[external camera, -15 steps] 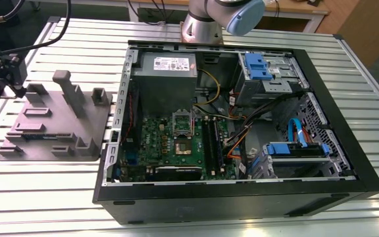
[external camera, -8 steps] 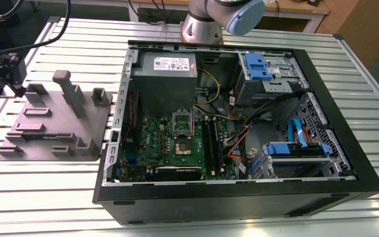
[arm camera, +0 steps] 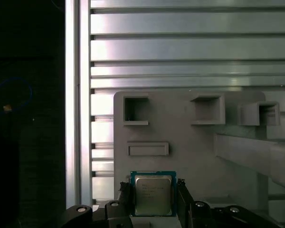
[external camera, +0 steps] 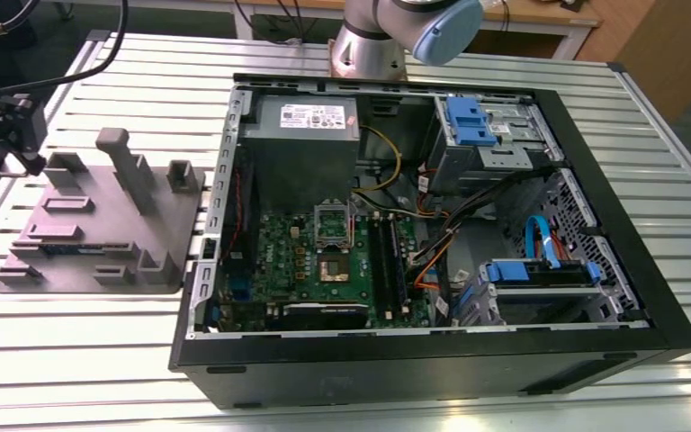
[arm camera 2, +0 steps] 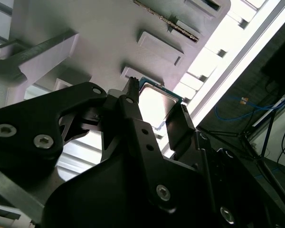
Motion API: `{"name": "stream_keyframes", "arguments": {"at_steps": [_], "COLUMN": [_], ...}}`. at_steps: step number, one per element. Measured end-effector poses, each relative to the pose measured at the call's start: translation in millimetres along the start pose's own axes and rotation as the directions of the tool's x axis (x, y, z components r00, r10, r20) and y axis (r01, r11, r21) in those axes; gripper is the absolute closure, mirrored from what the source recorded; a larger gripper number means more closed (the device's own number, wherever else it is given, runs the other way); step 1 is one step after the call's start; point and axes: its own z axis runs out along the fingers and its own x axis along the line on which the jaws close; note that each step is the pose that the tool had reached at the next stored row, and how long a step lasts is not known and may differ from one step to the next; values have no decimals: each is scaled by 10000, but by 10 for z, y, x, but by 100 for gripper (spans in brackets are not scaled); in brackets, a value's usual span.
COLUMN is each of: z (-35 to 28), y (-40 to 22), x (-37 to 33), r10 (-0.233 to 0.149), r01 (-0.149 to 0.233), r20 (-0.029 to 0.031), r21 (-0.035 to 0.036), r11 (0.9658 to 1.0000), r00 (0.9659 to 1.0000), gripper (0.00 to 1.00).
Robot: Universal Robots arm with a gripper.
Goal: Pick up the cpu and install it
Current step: 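Pick up the cpu and move it towards the insertion slot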
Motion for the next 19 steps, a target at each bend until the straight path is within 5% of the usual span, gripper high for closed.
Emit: {"name": "stream_keyframes", "arguments": {"at_steps": [19], "z": [-76], "y": [3], "x": [-1], "r10": [0], "r01": [0], "r20": [-1], "r21": [1], "r11": [10000], "r00": [10000], "gripper": [53]}}
